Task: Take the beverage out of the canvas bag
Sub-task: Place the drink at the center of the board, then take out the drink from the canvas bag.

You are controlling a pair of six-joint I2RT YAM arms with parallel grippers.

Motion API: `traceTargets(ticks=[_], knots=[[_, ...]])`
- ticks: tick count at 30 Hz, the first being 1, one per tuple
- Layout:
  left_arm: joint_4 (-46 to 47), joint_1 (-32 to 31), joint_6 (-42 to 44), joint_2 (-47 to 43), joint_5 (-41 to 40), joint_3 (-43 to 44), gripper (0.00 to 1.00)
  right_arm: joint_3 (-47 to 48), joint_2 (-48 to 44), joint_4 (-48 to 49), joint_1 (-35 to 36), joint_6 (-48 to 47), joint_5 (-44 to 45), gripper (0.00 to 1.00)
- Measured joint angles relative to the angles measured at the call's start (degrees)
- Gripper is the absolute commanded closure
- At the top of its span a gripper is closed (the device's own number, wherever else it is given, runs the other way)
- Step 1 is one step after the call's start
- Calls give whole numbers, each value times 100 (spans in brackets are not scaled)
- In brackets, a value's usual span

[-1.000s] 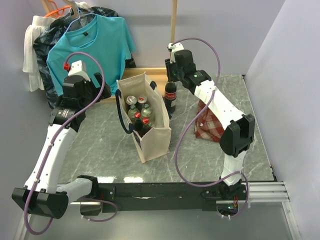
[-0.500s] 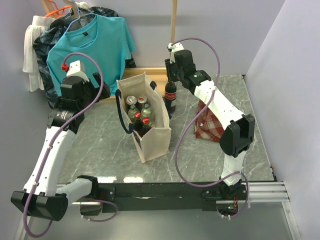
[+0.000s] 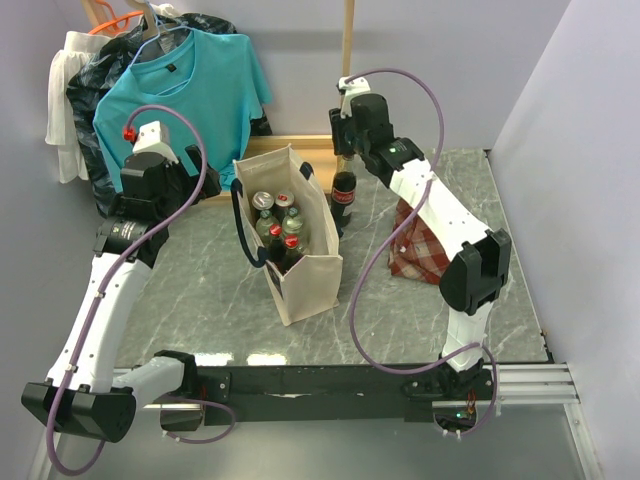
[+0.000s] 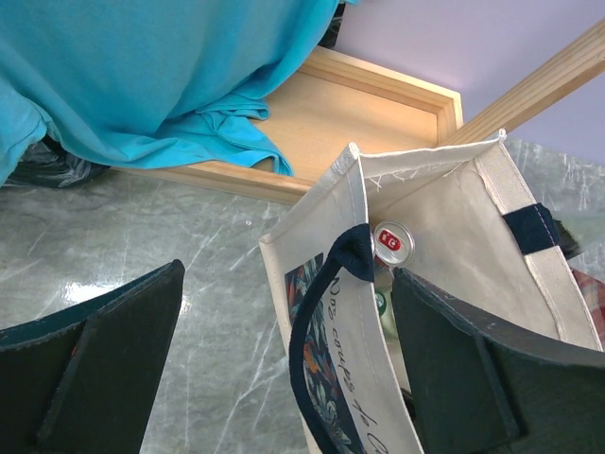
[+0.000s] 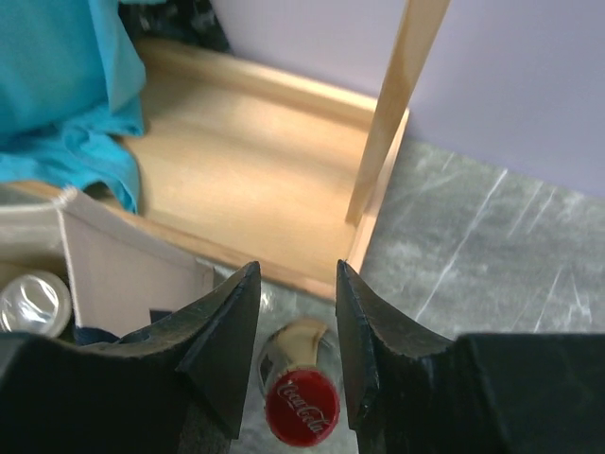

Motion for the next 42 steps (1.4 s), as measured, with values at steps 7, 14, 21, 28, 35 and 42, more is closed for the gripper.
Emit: traceTargets(ticks=[7,14,21,28,35,42], knots=[[0,0,0,0,48,0,4,72,-4,133,11,0,20,55],[-98,0,-2,-55,57,0,4,-59,-278,131,61,-2,118,54],[-260,0,-122,-424,50,0,4,-487,-1187,72,111,63,155,52],[-490,0,-308,-815,149,0,4,-1128,-2326,-98,160,361,-133,49],[-752,0,-713,-1025,144,0,4,-2973,-4063,212,243,841,-717,46],[-992,0,-942,-1246,275,151,4,-3101,-4441,-111,284,872,-846,45]])
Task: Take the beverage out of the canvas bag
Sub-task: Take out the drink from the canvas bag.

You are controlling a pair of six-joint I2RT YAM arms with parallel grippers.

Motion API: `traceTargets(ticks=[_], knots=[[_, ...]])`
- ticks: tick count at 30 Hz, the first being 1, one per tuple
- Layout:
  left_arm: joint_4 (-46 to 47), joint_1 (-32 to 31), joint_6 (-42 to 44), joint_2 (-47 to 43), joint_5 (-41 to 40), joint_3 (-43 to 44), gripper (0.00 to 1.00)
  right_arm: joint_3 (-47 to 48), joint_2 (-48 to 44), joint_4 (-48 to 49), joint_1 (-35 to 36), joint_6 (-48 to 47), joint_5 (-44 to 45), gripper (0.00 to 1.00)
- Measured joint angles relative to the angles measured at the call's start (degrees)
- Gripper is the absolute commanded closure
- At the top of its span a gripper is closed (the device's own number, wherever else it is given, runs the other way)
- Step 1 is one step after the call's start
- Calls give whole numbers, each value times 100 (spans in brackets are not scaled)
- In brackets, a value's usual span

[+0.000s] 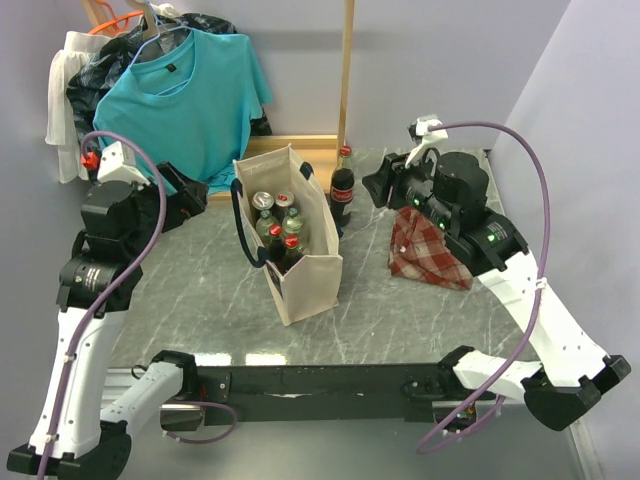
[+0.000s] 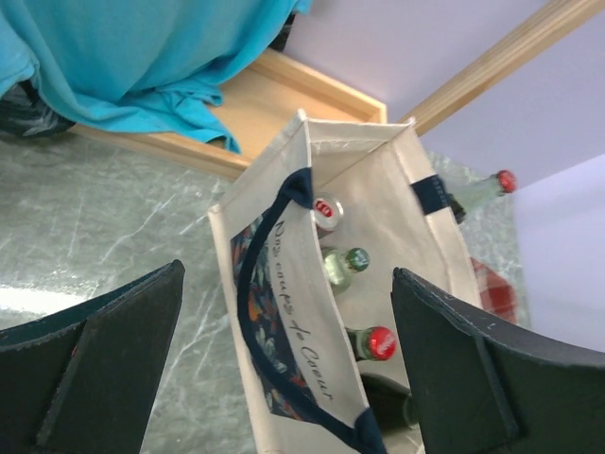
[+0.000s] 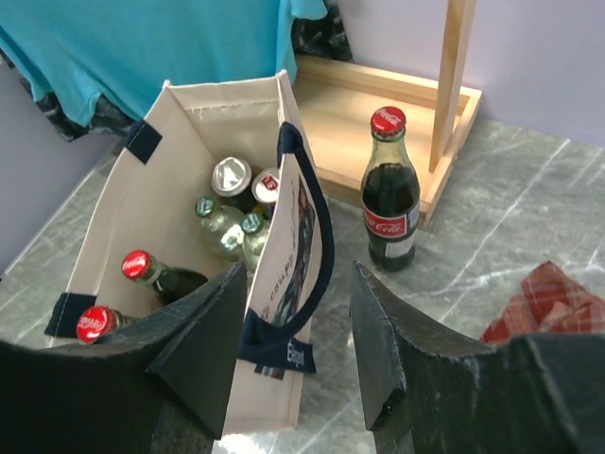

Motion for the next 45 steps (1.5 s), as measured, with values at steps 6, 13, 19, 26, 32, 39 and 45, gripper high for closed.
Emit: traceTargets(ticks=[6,13,19,26,32,39,45], knots=[[-46,0,-118,-31,144,227,4,479,20,-544,0,-7,11,43],[-212,0,-79,280,841,560,4,713,-13,-835,0,44,22,44],[35,0,136,597,1228,247,4,713,-13,-1058,0,87,-13,43],[411,0,282,179,1405,-549,4,710,-13,-1150,0,136,-151,45],[874,0,319,-190,1622,-1084,4,619,20,-1141,138,271,-459,47],[1047,0,326,-173,1421,-1797,4,828,551,-1169,1008,205,-221,50],[1062,0,433,-68,1054,-1934,4,1379,1239,-1298,1517,15,243,52]])
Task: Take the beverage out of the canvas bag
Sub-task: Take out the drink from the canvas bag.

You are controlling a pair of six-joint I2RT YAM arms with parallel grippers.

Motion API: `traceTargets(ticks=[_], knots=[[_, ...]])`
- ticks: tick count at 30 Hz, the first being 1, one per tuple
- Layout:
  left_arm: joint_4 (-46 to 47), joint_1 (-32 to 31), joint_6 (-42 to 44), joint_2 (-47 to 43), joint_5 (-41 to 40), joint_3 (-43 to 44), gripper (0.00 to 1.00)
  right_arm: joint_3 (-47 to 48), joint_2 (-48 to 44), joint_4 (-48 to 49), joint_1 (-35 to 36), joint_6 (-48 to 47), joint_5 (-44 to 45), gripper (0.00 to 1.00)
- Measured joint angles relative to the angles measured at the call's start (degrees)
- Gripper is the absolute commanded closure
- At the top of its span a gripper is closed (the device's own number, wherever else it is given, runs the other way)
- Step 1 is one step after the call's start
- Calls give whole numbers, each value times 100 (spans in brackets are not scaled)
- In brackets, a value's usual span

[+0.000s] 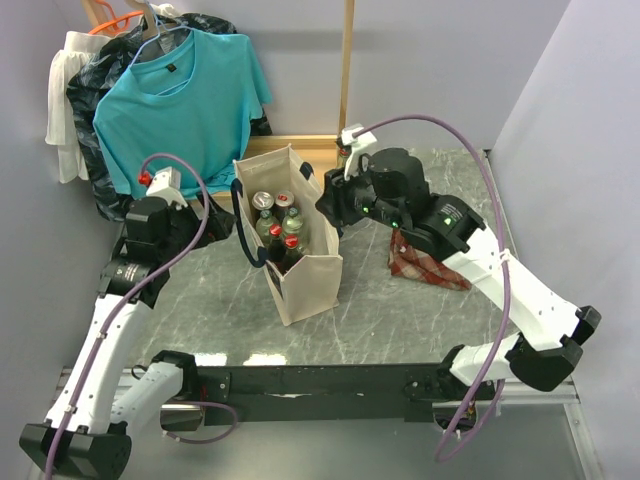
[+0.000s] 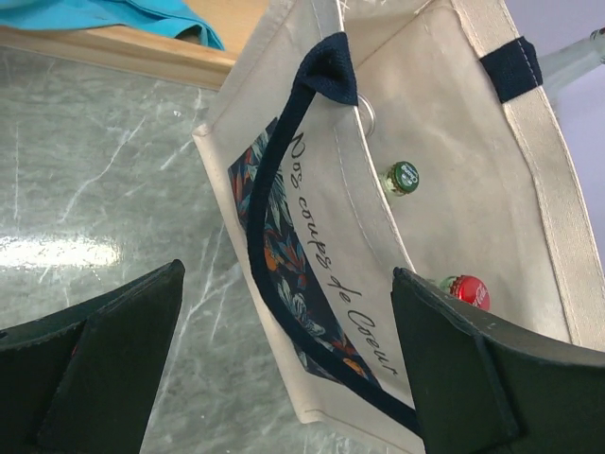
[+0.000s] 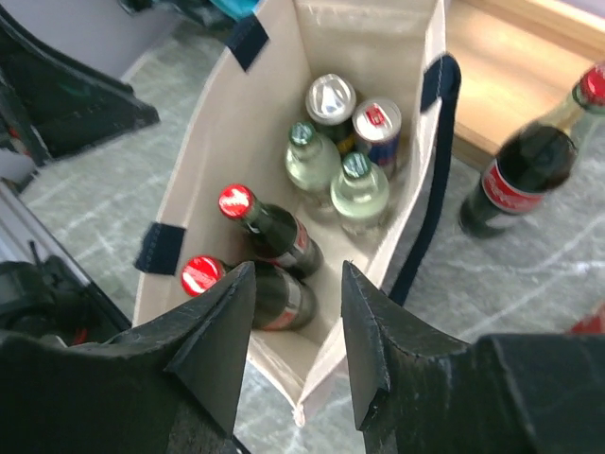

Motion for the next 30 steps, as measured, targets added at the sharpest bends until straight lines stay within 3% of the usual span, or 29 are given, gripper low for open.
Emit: traceTargets(ticks=[9,10,14,17,24,30], knots=[[284,0,-68,-96,122,-356,4,4,42,-361,542,-87,404,50],[291,0,-79,-170,144,-435,4,4,42,-391,636,-105,439,46],[391,0,-125,-474,223,-588,4,61,70,-509,973,-186,675,8],[568,0,-138,-564,321,-590,4,66,74,-520,1198,-243,918,0],[817,0,-391,-673,431,-798,4,-28,35,-459,1488,-179,1432,0],[916,0,-763,-1405,533,-1491,4,-664,-476,39,1488,57,1517,0]])
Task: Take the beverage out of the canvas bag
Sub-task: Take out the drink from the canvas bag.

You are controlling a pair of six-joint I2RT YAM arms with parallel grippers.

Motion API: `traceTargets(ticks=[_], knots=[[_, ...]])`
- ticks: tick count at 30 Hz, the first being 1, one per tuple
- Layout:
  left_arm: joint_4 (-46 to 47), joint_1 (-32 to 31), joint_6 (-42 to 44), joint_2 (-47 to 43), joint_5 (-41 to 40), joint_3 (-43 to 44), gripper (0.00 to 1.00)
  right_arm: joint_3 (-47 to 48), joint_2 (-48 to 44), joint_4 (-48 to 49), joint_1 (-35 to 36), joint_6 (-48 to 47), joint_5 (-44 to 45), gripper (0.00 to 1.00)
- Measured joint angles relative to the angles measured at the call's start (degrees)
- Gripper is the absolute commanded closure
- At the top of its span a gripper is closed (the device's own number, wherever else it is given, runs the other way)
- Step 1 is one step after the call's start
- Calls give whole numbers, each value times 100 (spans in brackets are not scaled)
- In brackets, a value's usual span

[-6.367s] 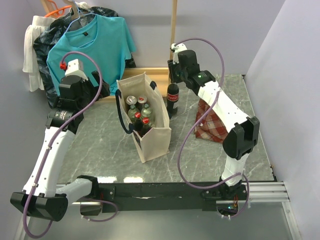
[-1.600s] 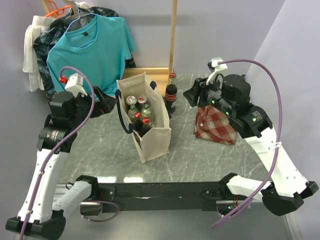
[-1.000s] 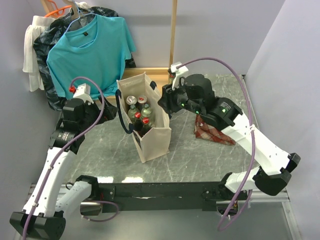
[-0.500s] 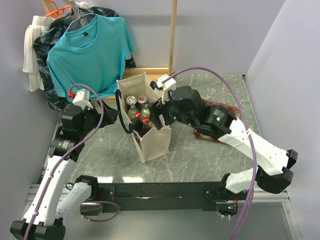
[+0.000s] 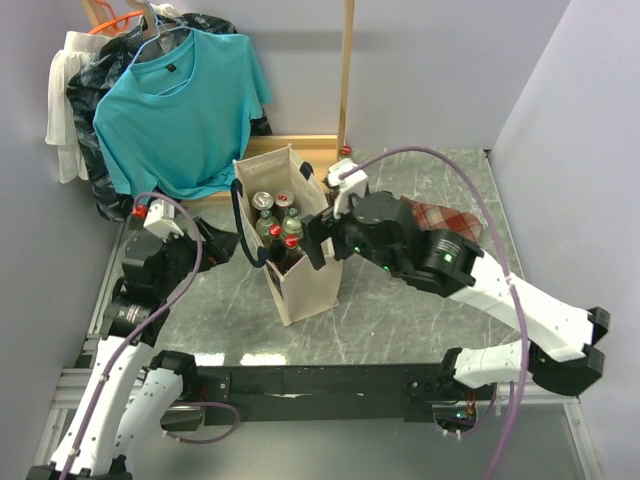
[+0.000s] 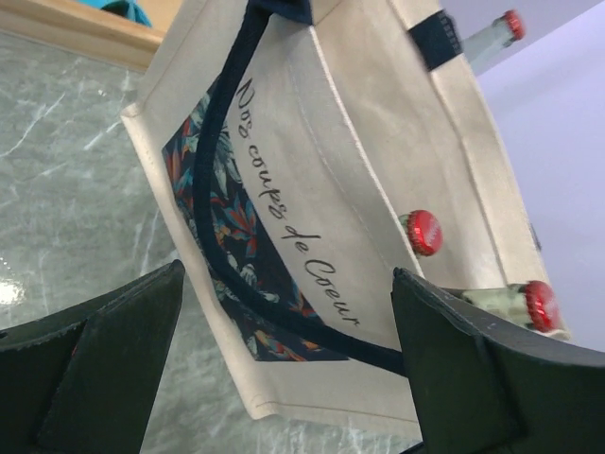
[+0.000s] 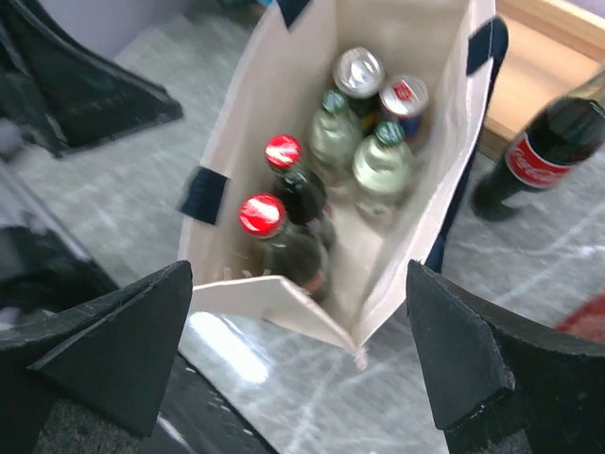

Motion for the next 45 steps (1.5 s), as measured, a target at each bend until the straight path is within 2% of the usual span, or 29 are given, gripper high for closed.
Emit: traceTargets(ticks=[4,6,10,18,34,45], knots=[[37,0,-79,-210,90,-37,4,-315,-538,439,-28,260,-219,0],[129,0,-103,-282,149,-85,4,-63,-546,396,-61,365,-319,0],[271,0,-136,-531,240,-431,4,660,-24,284,-72,350,-275,0],[345,0,-234,-446,308,-605,4,323,533,-7,4,92,-199,0],[472,0,-251,-387,339,-608,4,1062,1565,-597,450,-52,828,0],[470,0,-227,-208,339,-603,4,1110,1578,-623,494,-133,1034,0]])
